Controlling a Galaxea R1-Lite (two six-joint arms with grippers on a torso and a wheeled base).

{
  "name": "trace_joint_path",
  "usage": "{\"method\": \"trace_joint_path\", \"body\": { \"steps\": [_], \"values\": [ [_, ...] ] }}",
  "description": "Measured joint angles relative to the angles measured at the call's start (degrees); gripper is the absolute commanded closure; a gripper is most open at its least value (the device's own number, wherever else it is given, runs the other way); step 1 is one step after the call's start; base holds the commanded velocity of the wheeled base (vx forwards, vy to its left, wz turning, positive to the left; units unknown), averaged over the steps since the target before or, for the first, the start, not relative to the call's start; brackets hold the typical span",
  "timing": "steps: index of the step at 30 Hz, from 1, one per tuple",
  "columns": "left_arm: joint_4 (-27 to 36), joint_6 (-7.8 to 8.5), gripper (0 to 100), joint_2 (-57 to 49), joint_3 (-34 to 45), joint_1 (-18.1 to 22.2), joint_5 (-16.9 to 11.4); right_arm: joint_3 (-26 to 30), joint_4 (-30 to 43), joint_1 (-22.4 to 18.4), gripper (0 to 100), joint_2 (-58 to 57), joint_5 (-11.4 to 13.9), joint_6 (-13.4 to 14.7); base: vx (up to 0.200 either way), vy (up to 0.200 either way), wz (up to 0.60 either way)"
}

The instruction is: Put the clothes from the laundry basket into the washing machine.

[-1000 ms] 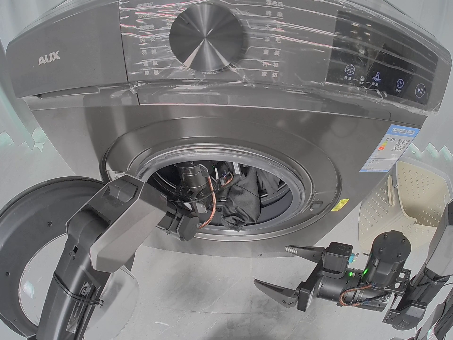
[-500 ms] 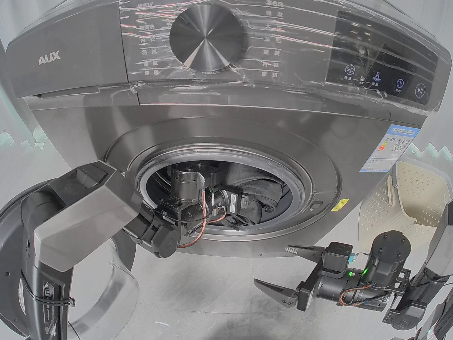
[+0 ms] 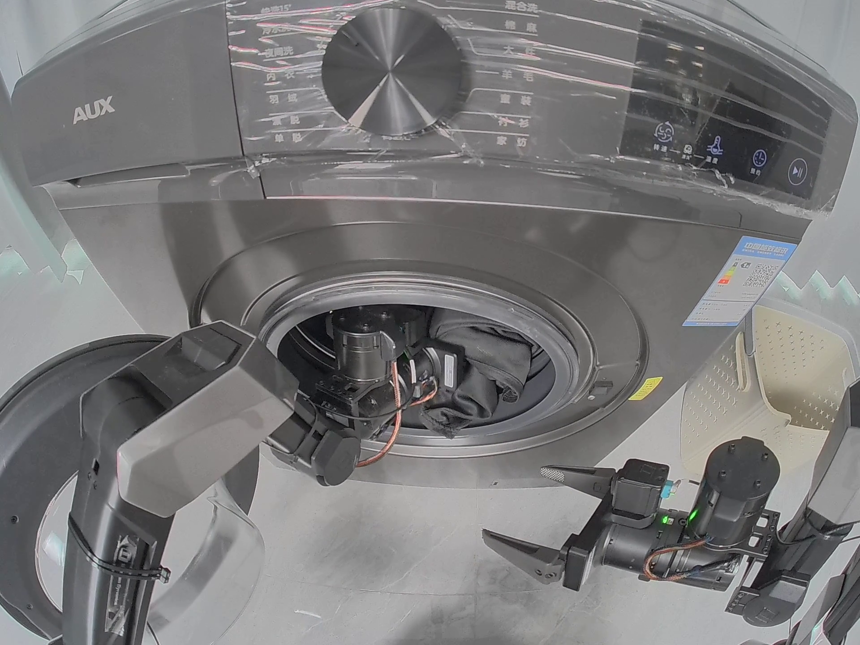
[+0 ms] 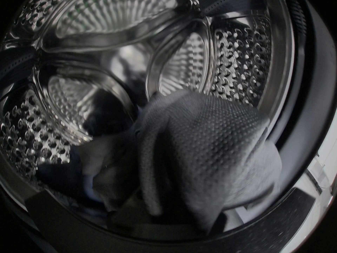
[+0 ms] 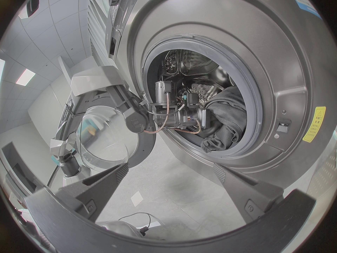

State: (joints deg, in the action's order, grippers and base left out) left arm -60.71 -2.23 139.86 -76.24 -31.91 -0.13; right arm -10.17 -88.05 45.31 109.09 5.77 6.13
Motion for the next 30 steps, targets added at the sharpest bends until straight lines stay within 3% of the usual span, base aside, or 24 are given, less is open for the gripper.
{"method": "trace_joint_path", "body": {
  "steps": [10,16,17,22,30],
  "values": [
    [-5.1,-0.34,100,9.3,-21.7,1.5,6.0,0.0,0.0,0.1,0,0.1,0.0,0.1,0.0,0.0,0.0],
    [-6.0,-0.67,100,12.5,-28.3,2.8,7.8,0.0,0.0,0.1,0,0.2,0.0,0.1,0.0,0.0,0.0],
    [-6.1,-0.67,0,12.7,-28.2,3.0,7.8,0.0,0.0,0.1,0,0.2,0.0,0.1,0.0,0.0,0.0],
    [-6.4,-0.69,0,12.6,-22.7,3.1,7.4,0.1,0.0,0.1,0,0.4,0.0,0.1,0.0,0.0,0.0],
    [-5.3,-0.34,0,5.6,-2.7,2.1,3.0,0.0,0.0,0.0,0,0.5,0.0,0.1,0.0,0.0,0.0]
  ]
}}
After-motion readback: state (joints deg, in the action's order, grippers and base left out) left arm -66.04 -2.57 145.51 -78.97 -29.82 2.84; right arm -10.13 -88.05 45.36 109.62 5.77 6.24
